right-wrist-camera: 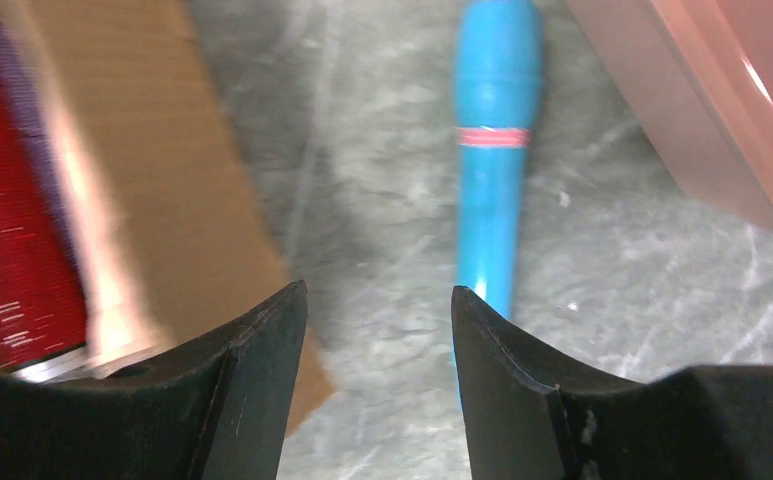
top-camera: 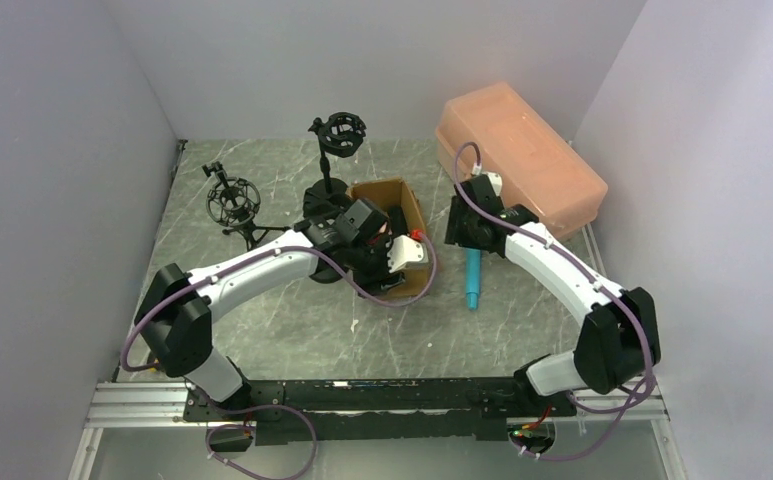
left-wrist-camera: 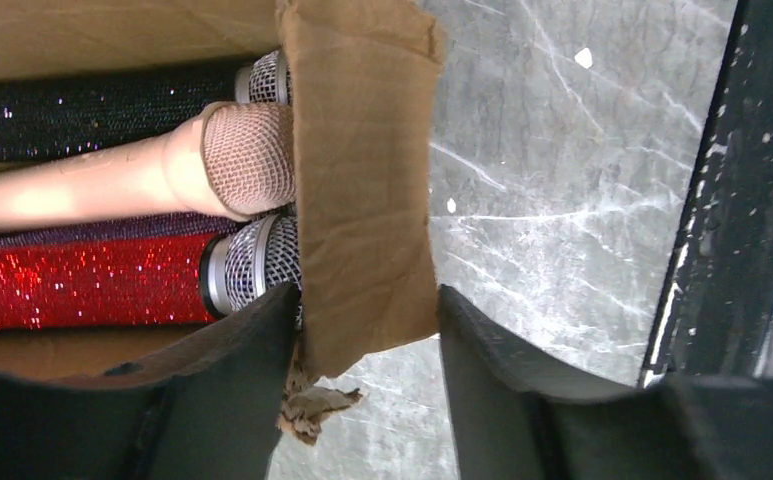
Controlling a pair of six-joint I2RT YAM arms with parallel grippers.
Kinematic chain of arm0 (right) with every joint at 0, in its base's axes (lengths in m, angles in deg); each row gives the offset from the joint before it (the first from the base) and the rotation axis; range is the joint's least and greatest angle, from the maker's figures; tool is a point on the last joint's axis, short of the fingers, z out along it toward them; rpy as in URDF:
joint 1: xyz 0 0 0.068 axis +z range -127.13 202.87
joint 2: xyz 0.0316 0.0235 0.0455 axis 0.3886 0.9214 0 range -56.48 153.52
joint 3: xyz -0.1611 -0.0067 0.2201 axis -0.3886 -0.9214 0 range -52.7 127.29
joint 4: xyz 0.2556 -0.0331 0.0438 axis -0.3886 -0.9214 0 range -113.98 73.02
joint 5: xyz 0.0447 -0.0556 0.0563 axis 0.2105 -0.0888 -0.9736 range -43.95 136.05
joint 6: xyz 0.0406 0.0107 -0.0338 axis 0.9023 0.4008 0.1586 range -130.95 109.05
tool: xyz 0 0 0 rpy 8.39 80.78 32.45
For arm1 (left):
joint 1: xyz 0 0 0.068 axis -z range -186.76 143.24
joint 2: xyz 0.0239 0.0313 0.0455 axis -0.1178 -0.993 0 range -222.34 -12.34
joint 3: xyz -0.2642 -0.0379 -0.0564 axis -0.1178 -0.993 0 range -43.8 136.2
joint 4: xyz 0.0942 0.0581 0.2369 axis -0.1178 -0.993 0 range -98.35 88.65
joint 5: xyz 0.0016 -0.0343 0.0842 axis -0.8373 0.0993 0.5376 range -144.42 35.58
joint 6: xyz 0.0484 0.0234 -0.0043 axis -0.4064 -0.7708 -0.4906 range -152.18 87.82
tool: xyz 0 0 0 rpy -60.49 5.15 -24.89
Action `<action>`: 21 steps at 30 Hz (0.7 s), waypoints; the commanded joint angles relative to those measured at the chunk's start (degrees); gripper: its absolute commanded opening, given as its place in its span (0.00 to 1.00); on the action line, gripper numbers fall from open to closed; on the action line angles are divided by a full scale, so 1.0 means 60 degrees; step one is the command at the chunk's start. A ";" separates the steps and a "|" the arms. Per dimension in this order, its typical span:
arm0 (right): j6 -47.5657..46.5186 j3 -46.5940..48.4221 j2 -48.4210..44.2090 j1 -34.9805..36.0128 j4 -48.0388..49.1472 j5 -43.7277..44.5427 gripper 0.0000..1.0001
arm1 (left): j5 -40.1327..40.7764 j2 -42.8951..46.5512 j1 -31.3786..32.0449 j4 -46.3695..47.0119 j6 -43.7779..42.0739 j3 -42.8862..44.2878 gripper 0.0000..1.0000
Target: Attach the microphones to the stand
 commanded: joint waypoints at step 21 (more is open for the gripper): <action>0.1246 0.3589 0.1592 0.3333 -0.0791 -0.0841 0.50 | -0.2573 0.2594 0.0699 -0.2362 0.1024 -0.0053 0.98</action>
